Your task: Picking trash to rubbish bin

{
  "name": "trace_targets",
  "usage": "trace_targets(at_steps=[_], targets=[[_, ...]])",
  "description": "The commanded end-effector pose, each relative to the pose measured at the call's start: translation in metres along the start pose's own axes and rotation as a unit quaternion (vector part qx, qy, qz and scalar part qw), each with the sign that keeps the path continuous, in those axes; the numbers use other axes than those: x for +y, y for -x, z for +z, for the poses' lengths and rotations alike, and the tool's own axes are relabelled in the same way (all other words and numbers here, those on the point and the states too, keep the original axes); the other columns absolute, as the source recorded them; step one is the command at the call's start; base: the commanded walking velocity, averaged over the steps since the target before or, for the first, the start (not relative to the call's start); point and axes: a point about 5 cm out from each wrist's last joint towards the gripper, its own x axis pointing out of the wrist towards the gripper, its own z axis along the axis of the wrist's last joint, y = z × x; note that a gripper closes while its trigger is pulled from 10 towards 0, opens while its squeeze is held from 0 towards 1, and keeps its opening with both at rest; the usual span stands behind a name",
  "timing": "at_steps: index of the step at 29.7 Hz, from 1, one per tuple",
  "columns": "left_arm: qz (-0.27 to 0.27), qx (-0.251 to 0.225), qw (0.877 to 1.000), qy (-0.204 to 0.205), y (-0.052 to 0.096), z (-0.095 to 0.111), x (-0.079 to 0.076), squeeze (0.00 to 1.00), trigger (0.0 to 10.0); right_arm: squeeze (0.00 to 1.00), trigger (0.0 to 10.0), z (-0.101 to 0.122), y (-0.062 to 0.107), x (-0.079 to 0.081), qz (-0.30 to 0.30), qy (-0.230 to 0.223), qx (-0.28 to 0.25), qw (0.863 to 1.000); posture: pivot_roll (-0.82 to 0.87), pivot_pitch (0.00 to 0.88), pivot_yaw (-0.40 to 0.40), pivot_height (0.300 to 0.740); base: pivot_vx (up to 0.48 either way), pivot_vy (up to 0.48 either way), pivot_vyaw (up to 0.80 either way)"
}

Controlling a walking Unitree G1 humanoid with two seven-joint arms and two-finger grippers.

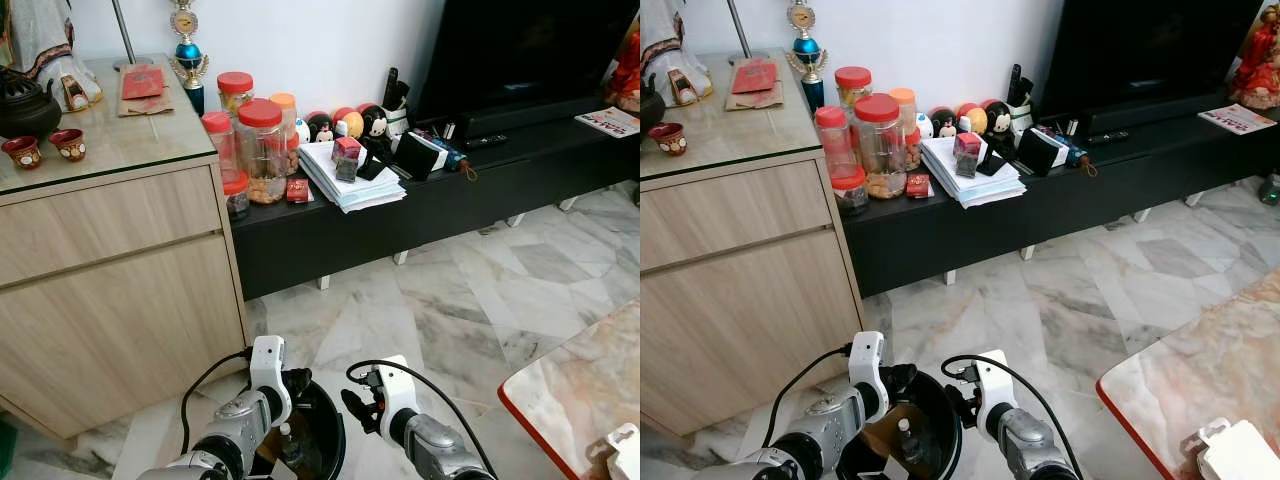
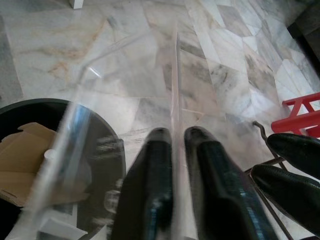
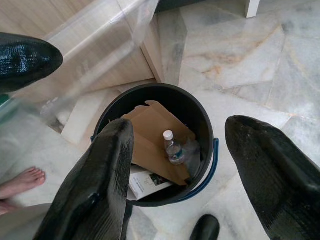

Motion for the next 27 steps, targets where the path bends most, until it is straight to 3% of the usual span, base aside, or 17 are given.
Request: trace_targets(at_steps=[1,10,11,14,18,19,20,21,23,24,27], targets=[[-0.005,0.008,1.000,0.008,0.001,-0.006,-0.002,1.00,10.0,0.00,10.0,0.006,0.000,-0.002,-0.001,0.008,-0.011,1.000,-0.04,0.032,-0.069,0.740,0.000,0.000,0.00],[0.000,0.006,1.000,0.003,0.001,-0.005,0.000,1.00,10.0,0.00,10.0,0.006,0.000,-0.001,-0.001,0.011,-0.010,1.000,-0.04,0.032,-0.070,0.740,0.000,0.000,0.00],[0.011,0.001,1.000,0.001,0.001,-0.002,0.003,0.00,10.0,0.00,10.0,0.005,0.000,-0.002,-0.002,0.012,-0.009,1.000,-0.04,0.031,-0.071,0.740,0.000,0.000,0.00],[0.027,-0.009,1.000,0.006,0.003,0.002,0.009,0.00,10.0,0.00,10.0,0.004,0.000,-0.002,-0.005,0.012,-0.007,1.000,-0.04,0.031,-0.072,0.740,0.000,0.000,0.00],[0.114,-0.020,0.993,-0.007,0.016,0.008,0.041,0.00,10.0,0.00,10.0,-0.004,0.004,-0.008,-0.029,0.009,0.005,1.000,-0.04,0.030,-0.071,0.740,0.000,0.000,0.00],[0.159,-0.011,0.987,-0.029,0.026,0.004,0.057,0.00,10.0,0.00,10.0,-0.009,0.006,-0.012,-0.045,0.009,0.014,0.999,-0.03,0.026,-0.071,0.740,0.000,0.000,0.00],[0.159,-0.011,0.987,-0.029,0.026,0.004,0.057,0.00,10.0,0.00,10.0,-0.009,0.006,-0.012,-0.045,0.009,0.014,0.999,-0.03,0.026,-0.071,0.740,0.000,0.000,0.00],[0.193,-0.001,0.980,-0.039,0.037,-0.002,0.073,0.00,10.0,0.00,10.0,-0.016,0.009,-0.016,-0.067,0.008,0.026,0.997,-0.02,0.023,-0.070,0.740,0.000,0.000,0.00],[0.201,0.003,0.979,-0.040,0.040,-0.005,0.077,0.00,10.0,0.00,10.0,-0.018,0.010,-0.018,-0.073,0.007,0.030,0.997,-0.02,0.023,-0.070,0.740,0.000,0.000,0.00],[0.230,0.022,0.972,-0.035,0.053,-0.020,0.091,0.00,10.0,0.00,10.0,-0.027,0.015,-0.024,-0.103,0.006,0.049,0.993,-0.01,0.021,-0.067,0.740,0.000,0.000,0.00],[0.251,0.041,0.967,-0.031,0.065,-0.035,0.100,0.00,10.0,0.00,10.0,-0.035,0.019,-0.028,-0.122,0.002,0.063,0.991,-0.01,0.020,-0.067,0.740,0.000,0.000,0.00]])
